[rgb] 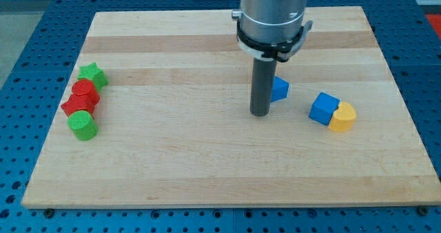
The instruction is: Move the yellow heart with a blue cube to the right side
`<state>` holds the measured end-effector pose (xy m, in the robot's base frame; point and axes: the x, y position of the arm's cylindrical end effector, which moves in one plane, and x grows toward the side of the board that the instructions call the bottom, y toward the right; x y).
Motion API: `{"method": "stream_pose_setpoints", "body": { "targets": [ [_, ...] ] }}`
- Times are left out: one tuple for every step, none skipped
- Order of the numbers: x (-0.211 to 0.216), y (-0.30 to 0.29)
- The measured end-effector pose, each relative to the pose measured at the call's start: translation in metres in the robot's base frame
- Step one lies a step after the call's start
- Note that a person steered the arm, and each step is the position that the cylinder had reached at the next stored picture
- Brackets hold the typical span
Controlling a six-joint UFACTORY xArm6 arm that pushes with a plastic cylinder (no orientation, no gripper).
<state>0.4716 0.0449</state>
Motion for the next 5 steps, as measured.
{"method": "stream_pose_setpoints", "body": {
  "targets": [
    [0.028, -0.005],
    [0.043, 0.013],
    [0.018, 0.038],
    [-0.004, 0.08],
    [-0.012, 0.127]
  ]
}}
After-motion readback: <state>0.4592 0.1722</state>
